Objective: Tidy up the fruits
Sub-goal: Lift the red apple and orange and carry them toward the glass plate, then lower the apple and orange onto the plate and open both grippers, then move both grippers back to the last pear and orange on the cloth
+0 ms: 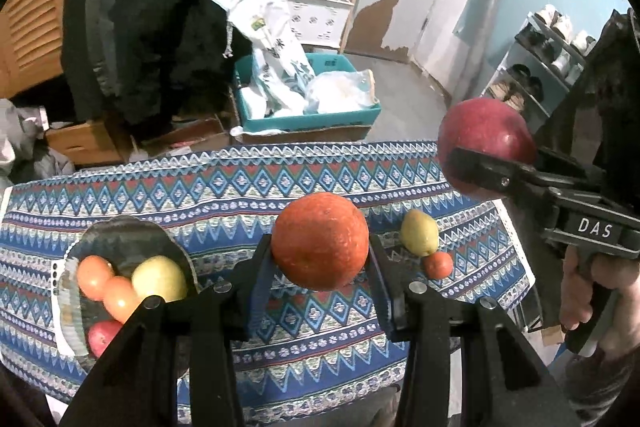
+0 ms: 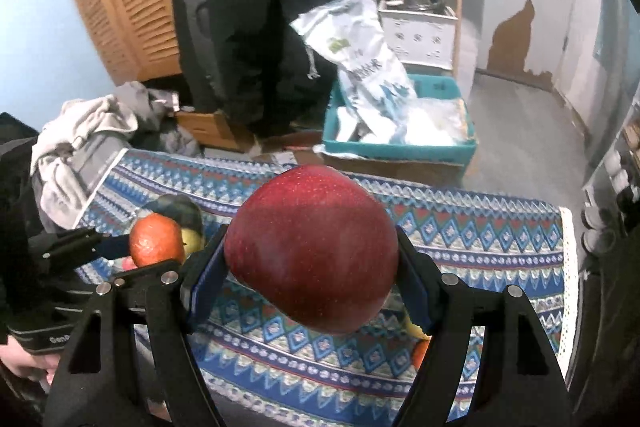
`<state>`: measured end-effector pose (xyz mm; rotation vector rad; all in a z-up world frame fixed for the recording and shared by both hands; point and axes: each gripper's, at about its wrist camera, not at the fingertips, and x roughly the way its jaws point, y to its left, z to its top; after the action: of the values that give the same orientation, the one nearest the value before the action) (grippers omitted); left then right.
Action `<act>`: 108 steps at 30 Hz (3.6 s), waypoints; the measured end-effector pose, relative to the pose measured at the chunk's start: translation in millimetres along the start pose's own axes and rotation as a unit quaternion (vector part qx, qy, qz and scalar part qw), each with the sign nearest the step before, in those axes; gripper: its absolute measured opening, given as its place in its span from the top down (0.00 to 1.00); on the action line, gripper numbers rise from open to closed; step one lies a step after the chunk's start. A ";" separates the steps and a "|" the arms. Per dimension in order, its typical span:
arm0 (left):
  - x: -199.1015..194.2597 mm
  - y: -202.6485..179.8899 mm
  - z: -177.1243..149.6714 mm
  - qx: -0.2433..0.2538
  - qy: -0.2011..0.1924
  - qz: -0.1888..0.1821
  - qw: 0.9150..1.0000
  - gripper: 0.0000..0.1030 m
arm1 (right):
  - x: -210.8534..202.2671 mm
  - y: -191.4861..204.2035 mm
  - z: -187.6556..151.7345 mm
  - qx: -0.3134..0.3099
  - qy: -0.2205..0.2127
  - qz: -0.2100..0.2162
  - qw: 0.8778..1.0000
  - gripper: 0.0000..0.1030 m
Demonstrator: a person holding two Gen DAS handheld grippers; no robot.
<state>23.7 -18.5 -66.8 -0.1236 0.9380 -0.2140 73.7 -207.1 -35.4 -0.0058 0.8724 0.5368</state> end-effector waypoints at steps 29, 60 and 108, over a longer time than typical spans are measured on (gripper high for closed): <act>-25.0 142.9 -32.9 -0.117 0.002 0.049 0.992 0.56 | 90.9 147.2 28.9 -0.066 0.055 0.075 0.993 0.27; 41.0 250.4 -76.2 -0.210 0.105 0.109 0.966 0.44 | 264.8 215.5 -2.7 -0.062 0.193 0.124 0.971 0.26; -22.9 164.5 -37.0 -0.127 0.011 0.105 0.986 0.30 | 111.8 136.4 17.5 -0.060 0.087 0.013 0.994 0.26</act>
<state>1.7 146.3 -103.1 -0.2565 0.9900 0.0999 83.2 -35.0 -77.0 -0.1519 1.0106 0.6193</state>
